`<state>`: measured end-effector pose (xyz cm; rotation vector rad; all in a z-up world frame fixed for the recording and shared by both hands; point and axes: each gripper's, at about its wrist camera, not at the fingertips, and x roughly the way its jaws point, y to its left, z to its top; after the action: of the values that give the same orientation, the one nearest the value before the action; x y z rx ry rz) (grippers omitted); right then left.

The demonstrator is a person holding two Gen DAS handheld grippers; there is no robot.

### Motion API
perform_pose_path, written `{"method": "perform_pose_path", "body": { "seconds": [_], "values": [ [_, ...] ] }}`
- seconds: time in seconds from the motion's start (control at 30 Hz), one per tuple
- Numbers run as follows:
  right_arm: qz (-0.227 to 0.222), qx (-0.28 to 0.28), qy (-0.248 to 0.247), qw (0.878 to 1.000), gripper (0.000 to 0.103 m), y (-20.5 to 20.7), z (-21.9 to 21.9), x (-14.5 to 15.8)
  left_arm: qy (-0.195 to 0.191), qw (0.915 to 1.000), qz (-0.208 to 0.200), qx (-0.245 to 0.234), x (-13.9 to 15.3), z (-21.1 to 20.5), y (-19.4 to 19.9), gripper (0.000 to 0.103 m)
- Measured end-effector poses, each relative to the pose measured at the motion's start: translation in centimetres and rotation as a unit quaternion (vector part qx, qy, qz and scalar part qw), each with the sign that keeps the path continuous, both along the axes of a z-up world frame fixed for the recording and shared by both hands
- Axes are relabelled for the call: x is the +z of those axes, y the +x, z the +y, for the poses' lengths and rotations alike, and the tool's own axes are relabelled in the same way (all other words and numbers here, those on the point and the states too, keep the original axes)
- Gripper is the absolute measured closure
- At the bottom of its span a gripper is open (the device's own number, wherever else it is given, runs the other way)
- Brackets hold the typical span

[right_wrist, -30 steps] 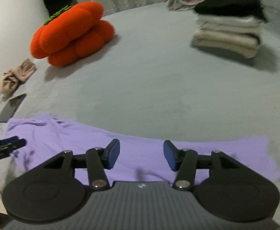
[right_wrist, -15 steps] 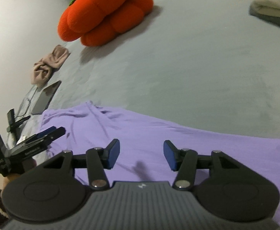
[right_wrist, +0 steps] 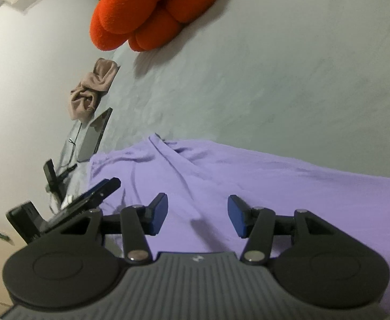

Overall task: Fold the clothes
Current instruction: 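Move both grippers over the lavender garment waistband edge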

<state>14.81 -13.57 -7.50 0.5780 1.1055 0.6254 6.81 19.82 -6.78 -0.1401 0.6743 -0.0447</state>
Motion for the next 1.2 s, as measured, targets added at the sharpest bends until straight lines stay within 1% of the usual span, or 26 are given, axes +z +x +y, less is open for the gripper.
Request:
{"method": "perform_pose_path", "body": {
  "seconds": [0.13, 0.43, 0.63, 0.8, 1.0, 1.07, 1.1, 1.2],
  "values": [
    [0.017, -0.002, 0.033, 0.999, 0.048, 1.3, 0.6, -0.6, 0.005, 1.0000, -0.001, 0.001, -0.2, 0.2, 0.5, 0.038],
    [0.058, 0.009, 0.102, 0.993, 0.050, 4.3, 3.0, -2.2, 0.033, 0.9993, 0.000, -0.014, -0.3, 0.0, 0.8, 0.038],
    [0.085, 0.037, 0.130, 0.987, 0.050, 5.4, 5.3, -3.0, 0.026, 0.9996, 0.002, -0.011, -0.2, 0.2, 1.1, 0.038],
    [0.092, 0.040, 0.143, 0.985, 0.050, 6.6, 7.1, -3.2, 0.023, 0.9997, 0.003, -0.009, -0.2, 0.3, 1.2, 0.038],
    [0.088, 0.014, 0.175, 0.980, 0.050, 7.3, 8.1, -3.7, 0.020, 0.9998, 0.002, -0.007, -0.2, 0.5, 1.2, 0.038],
    [0.080, 0.002, 0.184, 0.980, 0.057, 7.3, 7.9, -3.7, 0.017, 0.9998, 0.002, -0.004, -0.2, 0.7, 1.1, 0.038],
    [0.080, -0.006, 0.189, 0.979, 0.063, 7.3, 7.7, -3.9, 0.016, 0.9999, 0.001, -0.003, -0.1, 0.8, 1.1, 0.038],
    [0.093, -0.029, 0.197, 0.975, 0.073, 7.3, 6.9, -4.6, 0.010, 1.0000, 0.000, 0.001, -0.1, 1.2, 1.1, 0.038]
  ]
}}
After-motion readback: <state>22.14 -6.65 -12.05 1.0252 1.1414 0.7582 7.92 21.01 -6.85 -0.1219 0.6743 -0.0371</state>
